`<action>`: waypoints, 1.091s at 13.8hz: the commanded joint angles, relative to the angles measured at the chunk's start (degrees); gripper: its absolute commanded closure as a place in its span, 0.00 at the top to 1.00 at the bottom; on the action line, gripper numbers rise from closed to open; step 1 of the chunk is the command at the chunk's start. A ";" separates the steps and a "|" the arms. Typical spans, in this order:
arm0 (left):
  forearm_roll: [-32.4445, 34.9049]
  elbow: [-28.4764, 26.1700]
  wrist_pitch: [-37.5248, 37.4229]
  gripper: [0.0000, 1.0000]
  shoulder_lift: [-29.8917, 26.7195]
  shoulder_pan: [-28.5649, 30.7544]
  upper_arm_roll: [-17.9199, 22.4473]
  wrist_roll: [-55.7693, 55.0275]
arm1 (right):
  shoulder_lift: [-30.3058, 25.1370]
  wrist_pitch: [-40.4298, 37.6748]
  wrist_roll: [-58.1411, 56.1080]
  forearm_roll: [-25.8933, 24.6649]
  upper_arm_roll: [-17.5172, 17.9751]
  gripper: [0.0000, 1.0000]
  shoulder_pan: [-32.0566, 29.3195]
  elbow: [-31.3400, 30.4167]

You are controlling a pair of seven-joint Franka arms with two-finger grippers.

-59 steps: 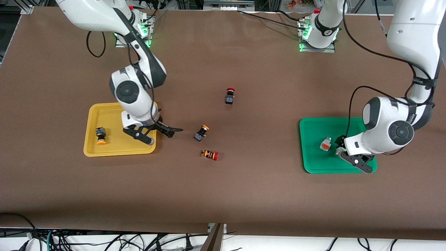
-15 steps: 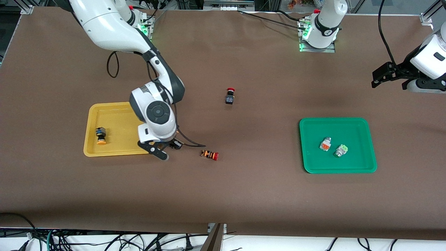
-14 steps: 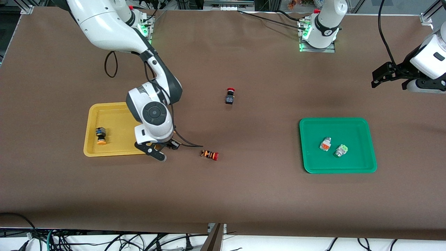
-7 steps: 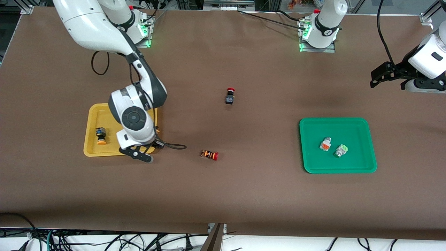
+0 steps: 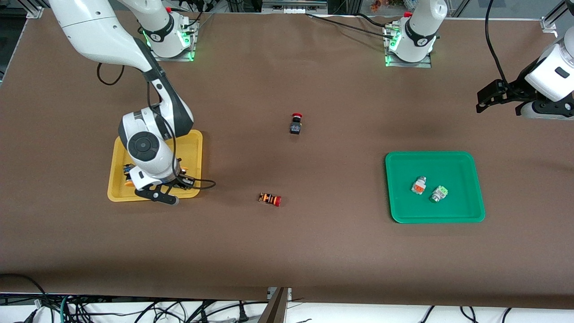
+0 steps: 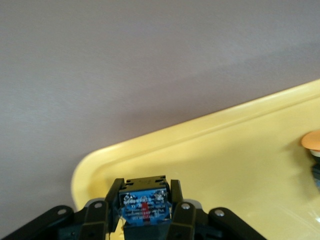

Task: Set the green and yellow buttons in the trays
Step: 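Lower the blue block into the yellow tray and open the right gripper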

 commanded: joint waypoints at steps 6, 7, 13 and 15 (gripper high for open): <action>1.07 0.66 -0.40 1.00 -0.15 -0.72 0.17 0.92 | -2.70 1.11 -0.69 1.00 0.61 0.98 -0.55 -3.46; 1.07 0.66 -0.40 1.00 -0.15 -0.63 0.17 1.01 | -2.78 1.02 -0.69 1.09 0.61 0.98 -0.64 -3.46; 1.16 0.66 -0.40 1.00 -0.24 -0.72 -0.36 0.92 | -9.36 -7.41 -8.04 4.40 0.53 0.98 -3.45 -2.23; 1.16 0.75 -0.40 1.00 -0.15 -0.63 -0.36 1.01 | -11.56 -10.39 -17.68 12.56 0.00 0.98 -6.86 -1.88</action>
